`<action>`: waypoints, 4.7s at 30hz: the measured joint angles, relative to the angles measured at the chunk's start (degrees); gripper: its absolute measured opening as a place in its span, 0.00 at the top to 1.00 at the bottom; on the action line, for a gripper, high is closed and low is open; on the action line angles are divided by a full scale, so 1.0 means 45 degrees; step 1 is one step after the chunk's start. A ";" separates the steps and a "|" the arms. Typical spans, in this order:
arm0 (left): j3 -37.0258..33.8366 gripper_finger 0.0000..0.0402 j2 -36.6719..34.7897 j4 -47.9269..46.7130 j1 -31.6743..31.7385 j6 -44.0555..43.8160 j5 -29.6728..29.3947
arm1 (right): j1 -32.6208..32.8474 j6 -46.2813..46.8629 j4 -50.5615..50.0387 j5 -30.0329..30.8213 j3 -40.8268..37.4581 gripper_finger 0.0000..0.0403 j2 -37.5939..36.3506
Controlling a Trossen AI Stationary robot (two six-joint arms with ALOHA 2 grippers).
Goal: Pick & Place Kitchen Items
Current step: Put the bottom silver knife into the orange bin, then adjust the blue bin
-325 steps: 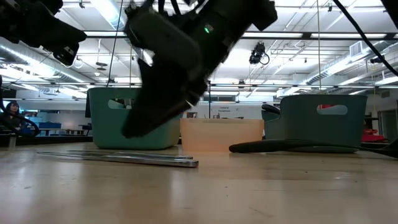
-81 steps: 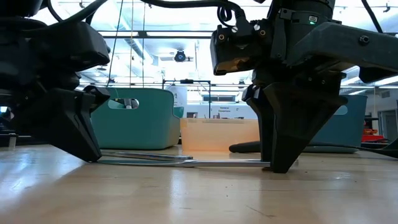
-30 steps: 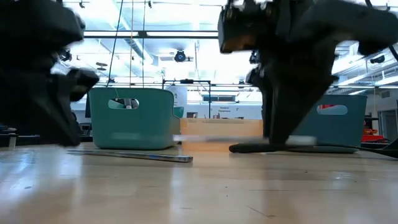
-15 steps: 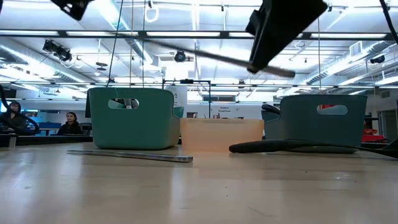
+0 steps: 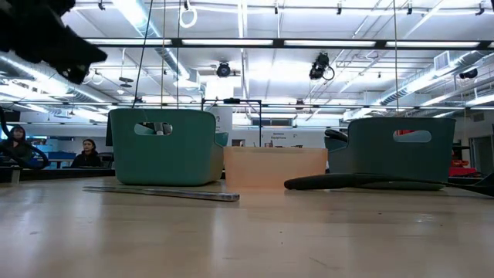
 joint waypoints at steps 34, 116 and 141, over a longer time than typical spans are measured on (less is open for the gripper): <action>-0.0251 0.98 0.0011 0.0067 0.0000 0.0998 0.0316 | -0.1645 -0.0171 1.1056 0.1854 -1.5465 0.84 -1.4433; -0.0237 0.98 0.0014 0.0232 0.0000 0.1764 0.0457 | -1.1183 0.2638 0.2196 -0.5884 -0.1489 0.84 0.5614; -0.0232 0.98 0.0011 0.0189 0.0000 0.1774 0.0457 | -1.0268 -0.0226 0.3854 -0.4682 -0.1577 0.62 0.1776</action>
